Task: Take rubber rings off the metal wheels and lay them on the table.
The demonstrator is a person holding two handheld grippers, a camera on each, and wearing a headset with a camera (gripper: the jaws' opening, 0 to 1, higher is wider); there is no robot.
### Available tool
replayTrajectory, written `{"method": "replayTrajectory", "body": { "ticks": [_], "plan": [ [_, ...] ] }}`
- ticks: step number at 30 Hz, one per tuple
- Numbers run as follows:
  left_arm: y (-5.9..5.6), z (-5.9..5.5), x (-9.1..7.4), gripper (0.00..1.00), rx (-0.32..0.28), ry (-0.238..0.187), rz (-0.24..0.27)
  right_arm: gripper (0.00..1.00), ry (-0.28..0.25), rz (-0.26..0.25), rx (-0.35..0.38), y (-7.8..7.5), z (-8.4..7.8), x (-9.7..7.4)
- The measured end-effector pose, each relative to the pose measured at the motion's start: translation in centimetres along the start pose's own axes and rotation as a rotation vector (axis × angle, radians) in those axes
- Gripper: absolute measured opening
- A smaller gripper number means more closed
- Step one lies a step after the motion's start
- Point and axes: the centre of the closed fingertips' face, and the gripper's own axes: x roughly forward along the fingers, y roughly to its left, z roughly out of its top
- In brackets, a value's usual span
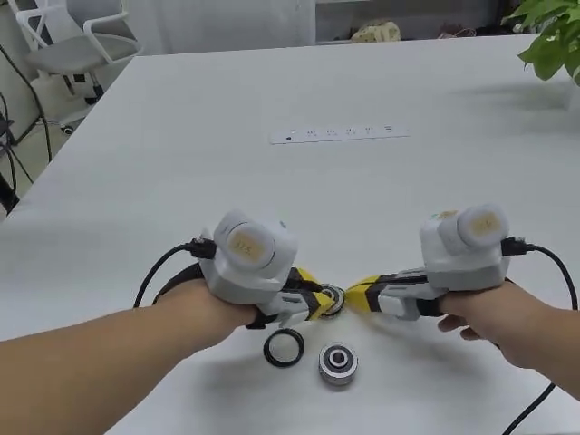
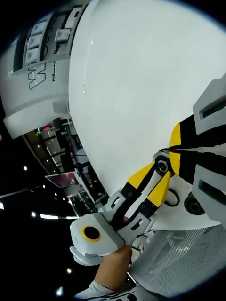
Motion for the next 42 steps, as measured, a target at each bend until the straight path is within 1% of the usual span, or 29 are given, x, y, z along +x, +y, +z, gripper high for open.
{"method": "replayTrajectory", "body": {
  "ticks": [2,5,7,9,13,15,18,23,24,25,26,27,30,33,37,39,40,42],
  "plan": [
    [0.0,0.0,0.0,0.07,0.0,0.001,0.004,0.0,-0.01,0.007,0.017,0.2,0.2,-0.1],
    [0.1,0.0,0.0,0.07,0.004,0.003,0.004,0.0,-0.013,0.008,0.019,0.6,0.3,-0.2],
    [0.1,0.0,0.0,0.07,0.006,0.005,0.005,0.0,-0.019,0.019,0.032,1.1,0.5,-0.2],
    [0.0,-0.1,0.0,0.07,0.007,0.008,0.008,0.0,-0.014,0.01,0.014,1.4,0.5,-0.2],
    [0.1,-0.1,0.0,0.07,0.006,0.012,0.016,0.0,-0.014,0.012,0.03,1.3,0.5,-0.4],
    [0.1,-0.1,0.0,0.07,0.007,0.014,0.019,0.0,-0.012,0.019,0.02,1.3,0.6,-0.4],
    [0.1,-0.1,0.0,0.07,0.008,0.018,0.02,0.0,-0.013,0.032,0.026,1.6,0.7,-0.2],
    [0.1,0.0,0.1,0.07,0.012,0.021,0.021,0.0,-0.011,0.052,0.018,2.5,0.8,0.2],
    [0.1,0.0,0.1,0.07,0.011,0.02,0.021,0.0,-0.018,0.062,0.016,2.8,1.0,0.2],
    [0.2,0.1,0.1,0.07,0.015,0.017,0.025,0.0,-0.102,0.091,0.015,3.6,2.6,0.5],
    [0.1,0.1,0.1,0.07,0.012,0.018,0.022,0.0,-0.034,0.088,0.022,3.6,1.3,0.2],
    [0.2,0.1,0.1,0.07,0.01,0.015,0.022,0.0,-0.034,0.08,-0.018,3.5,1.4,0.4],
    [0.2,0.1,0.0,0.07,0.006,0.012,0.021,0.0,-0.034,0.071,-0.005,3.3,1.2,0.3],
    [0.1,0.2,0.0,0.07,0.0,0.008,0.022,0.0,-0.02,0.059,-0.016,2.8,0.8,0.0],
    [0.1,0.2,-0.1,0.07,-0.005,0.006,0.02,0.0,-0.021,0.054,0.004,2.6,0.8,-0.3],
    [0.1,0.2,-0.1,0.07,-0.009,0.011,0.014,0.0,-0.019,0.057,0.01,2.6,0.8,-0.4],
    [0.1,0.2,-0.1,0.08,-0.009,0.017,0.009,0.0,-0.019,0.057,0.012,2.4,0.8,-0.5],
    [0.2,0.2,-0.2,0.1,0.01,0.024,0.01,0.0,-0.023,0.058,0.016,2.4,0.8,-0.7]
  ]
}}
